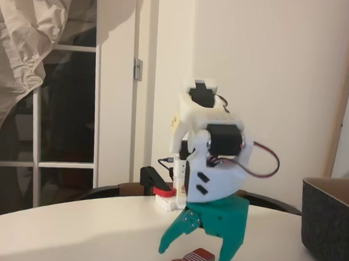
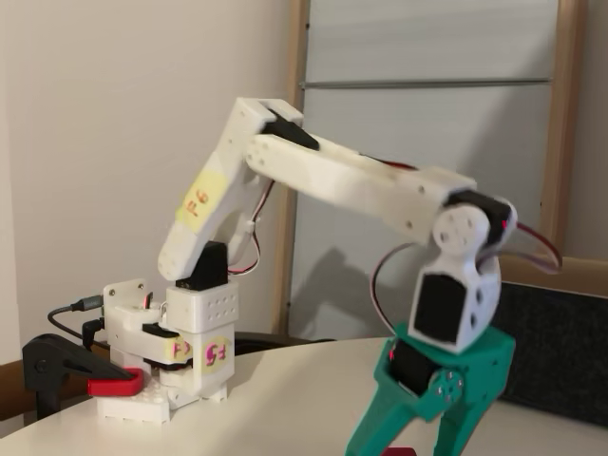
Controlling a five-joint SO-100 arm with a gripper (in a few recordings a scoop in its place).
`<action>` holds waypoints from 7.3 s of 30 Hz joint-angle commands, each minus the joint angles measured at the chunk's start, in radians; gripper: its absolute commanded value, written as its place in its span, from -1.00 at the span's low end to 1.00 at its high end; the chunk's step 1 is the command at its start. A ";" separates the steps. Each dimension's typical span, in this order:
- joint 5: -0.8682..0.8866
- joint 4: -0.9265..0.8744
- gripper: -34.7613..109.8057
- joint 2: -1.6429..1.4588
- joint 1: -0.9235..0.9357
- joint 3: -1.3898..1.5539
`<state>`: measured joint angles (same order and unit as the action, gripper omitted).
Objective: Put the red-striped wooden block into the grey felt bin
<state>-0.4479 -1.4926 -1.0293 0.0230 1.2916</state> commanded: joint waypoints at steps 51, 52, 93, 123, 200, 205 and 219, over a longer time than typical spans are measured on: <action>0.382 0.008 -0.33 0.032 0.054 -0.014; 0.419 0.008 -0.32 0.018 0.063 -0.012; 1.293 0.193 -0.52 -0.839 -0.023 -0.020; 0.695 0.505 -0.52 -0.459 -0.589 -0.012; 1.578 -0.008 -0.52 -0.492 0.904 0.015; 1.681 -0.008 -0.52 -0.529 1.029 0.063; 1.730 0.052 -0.52 -1.068 1.126 0.526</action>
<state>1.2686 -1.4634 -1.9067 1.1213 1.6950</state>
